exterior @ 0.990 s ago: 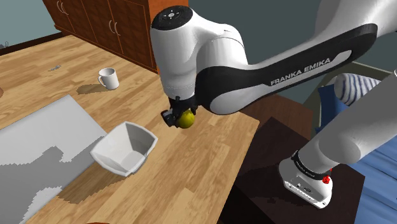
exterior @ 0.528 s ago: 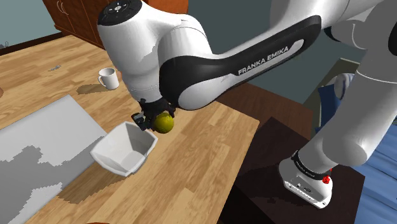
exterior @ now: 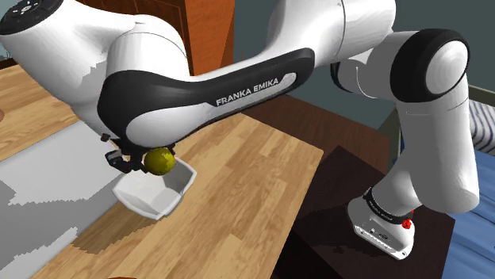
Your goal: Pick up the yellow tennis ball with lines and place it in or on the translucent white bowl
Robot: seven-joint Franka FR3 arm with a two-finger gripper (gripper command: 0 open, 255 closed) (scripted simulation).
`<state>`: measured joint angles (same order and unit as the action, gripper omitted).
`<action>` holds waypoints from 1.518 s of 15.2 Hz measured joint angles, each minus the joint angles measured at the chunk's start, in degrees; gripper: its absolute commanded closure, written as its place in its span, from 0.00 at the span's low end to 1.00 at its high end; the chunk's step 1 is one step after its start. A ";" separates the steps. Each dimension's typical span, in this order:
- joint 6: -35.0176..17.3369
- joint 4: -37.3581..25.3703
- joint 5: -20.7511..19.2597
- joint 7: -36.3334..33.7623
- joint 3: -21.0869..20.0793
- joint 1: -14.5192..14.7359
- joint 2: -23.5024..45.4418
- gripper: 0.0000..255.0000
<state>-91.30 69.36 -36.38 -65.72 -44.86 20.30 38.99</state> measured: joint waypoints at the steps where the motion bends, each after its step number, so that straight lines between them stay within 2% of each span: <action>1: 2.30 -5.67 -1.05 0.98 0.96 2.66 2.83 1.00; 2: 3.41 -9.07 -1.83 1.20 1.68 4.59 4.89 1.00; 4: 3.27 -10.52 -2.46 1.13 2.26 5.61 6.55 1.00; 16: -4.13 -3.01 -3.50 -1.65 2.72 3.54 7.89 1.00; 22: -4.51 -2.90 -3.64 -1.77 2.82 3.59 8.18 1.00; 23: -4.51 -2.91 -3.64 -1.77 2.83 3.59 8.19 0.00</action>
<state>-95.81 66.45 -40.02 -67.49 -42.03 23.89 47.18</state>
